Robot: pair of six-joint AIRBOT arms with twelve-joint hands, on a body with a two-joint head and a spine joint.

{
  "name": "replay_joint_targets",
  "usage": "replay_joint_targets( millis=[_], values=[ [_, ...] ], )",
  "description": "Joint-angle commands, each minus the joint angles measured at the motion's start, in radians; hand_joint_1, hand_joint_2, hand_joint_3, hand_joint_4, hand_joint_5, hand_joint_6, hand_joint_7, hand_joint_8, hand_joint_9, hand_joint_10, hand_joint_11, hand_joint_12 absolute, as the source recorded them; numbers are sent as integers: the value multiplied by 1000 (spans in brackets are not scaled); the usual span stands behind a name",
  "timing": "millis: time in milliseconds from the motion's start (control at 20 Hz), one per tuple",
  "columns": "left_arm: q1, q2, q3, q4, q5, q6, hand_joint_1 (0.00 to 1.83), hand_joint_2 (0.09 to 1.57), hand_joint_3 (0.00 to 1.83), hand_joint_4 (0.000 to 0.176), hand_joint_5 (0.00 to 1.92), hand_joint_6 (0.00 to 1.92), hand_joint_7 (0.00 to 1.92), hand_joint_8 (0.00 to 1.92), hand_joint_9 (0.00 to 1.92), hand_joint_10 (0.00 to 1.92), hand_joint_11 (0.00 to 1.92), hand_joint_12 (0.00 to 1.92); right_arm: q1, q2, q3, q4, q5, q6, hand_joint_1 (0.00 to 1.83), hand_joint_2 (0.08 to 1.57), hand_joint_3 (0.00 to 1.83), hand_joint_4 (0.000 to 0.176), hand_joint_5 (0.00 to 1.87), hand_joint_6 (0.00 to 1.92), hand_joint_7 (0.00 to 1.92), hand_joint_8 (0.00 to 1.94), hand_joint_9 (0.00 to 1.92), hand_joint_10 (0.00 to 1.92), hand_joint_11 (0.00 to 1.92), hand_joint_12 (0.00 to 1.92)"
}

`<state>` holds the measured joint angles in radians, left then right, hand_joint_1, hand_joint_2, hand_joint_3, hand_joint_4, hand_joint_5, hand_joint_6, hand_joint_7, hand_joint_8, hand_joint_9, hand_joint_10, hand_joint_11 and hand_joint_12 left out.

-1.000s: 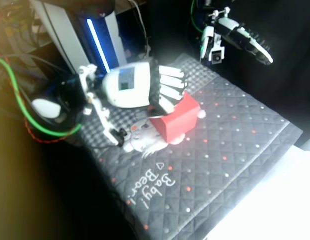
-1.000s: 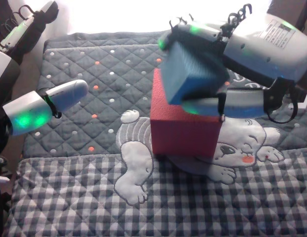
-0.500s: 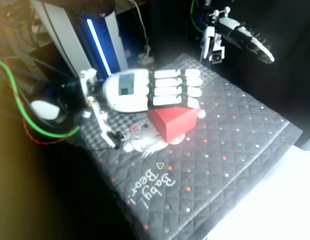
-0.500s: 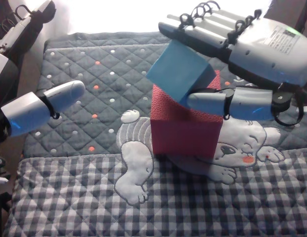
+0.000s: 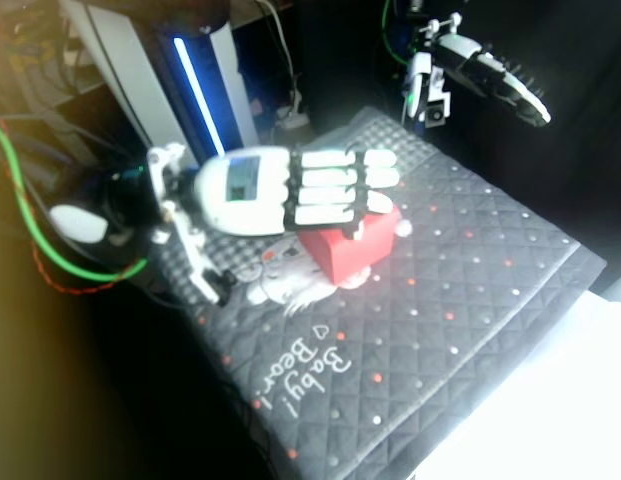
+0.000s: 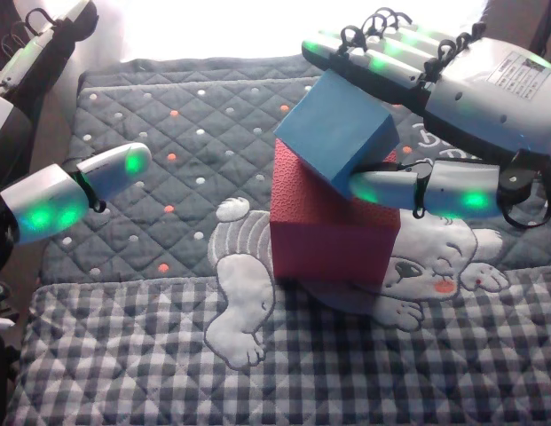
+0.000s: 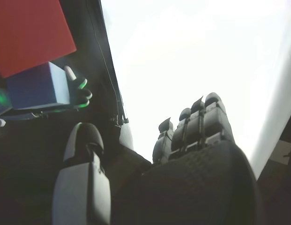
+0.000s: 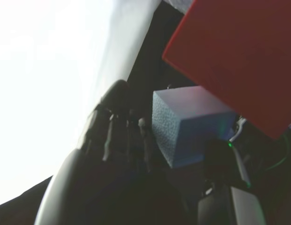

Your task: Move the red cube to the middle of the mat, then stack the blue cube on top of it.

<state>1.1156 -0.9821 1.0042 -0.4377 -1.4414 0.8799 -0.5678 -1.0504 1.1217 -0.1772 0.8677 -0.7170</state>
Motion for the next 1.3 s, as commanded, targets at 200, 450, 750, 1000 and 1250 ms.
replay_joint_targets(
  millis=[200, 450, 750, 1000, 1250],
  values=[
    [-2, -2, 0, 16, -129, -4, 569, 1098, 2, 165, 0, 0, 0, 0, 0, 0, 0, 0, -1, 7, -1, 16, 118, 3, 525, 1101, 0, 18, 0, 0, 0, 0, 0, 0, 0, 1291],
    [-1, -2, -1, 16, -129, -4, 594, 1112, 6, 127, 0, 0, 0, 0, 0, 0, 0, 0, -1, 9, 0, 20, 116, 3, 574, 1031, 0, 68, 0, 0, 0, 0, 0, 0, 0, 1344],
    [1, -3, -1, 14, -129, -4, 565, 1079, 0, 137, 0, 0, 0, 0, 0, 0, 0, 0, -1, 10, 3, 32, 116, -9, 683, 1027, 0, 58, 0, 0, 0, 0, 0, 0, 0, 1405],
    [2, -3, -1, 14, -130, -6, 570, 1085, 0, 123, 0, 0, 0, 0, 0, 0, 0, 0, -1, 10, 3, 45, 117, -28, 687, 1001, 0, 71, 0, 0, 0, 0, 0, 0, 0, 1265],
    [5, -3, -1, 13, -131, -6, 567, 1090, 1, 115, 0, 0, 0, 0, 0, 0, 0, 0, 9, 10, -5, 45, 121, -49, 657, 1001, 3, 56, 0, 0, 0, 0, 0, 0, 0, 1358]
  ],
)
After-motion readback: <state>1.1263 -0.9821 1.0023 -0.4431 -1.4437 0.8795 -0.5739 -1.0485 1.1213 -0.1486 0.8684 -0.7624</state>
